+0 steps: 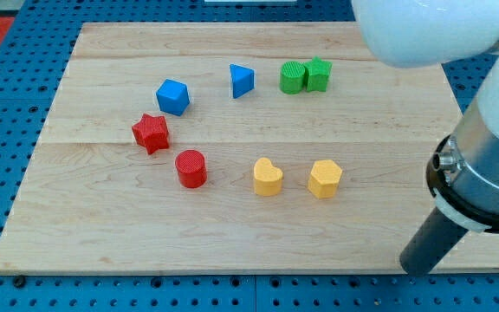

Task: Point your arm to the blue cube

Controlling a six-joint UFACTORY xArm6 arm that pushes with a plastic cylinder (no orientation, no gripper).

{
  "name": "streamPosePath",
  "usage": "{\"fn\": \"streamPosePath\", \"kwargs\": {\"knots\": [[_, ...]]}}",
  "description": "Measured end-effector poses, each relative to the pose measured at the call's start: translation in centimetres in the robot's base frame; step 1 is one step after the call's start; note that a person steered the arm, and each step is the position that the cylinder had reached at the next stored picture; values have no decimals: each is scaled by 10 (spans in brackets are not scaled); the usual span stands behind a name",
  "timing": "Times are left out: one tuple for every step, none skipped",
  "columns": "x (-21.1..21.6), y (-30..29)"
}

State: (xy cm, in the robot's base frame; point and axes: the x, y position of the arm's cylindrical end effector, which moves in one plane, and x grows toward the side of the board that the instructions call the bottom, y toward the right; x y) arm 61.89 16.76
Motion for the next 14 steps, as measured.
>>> {"fn": "streamPosePath", "kwargs": {"knots": [[0, -29], [0, -45], [0, -55], [0, -119], [-5, -183], [-44, -277], [-95, -343], [-139, -384], [-163, -397], [-165, -393], [-168, -374], [-194, -374], [-232, -374], [-241, -359]]}}
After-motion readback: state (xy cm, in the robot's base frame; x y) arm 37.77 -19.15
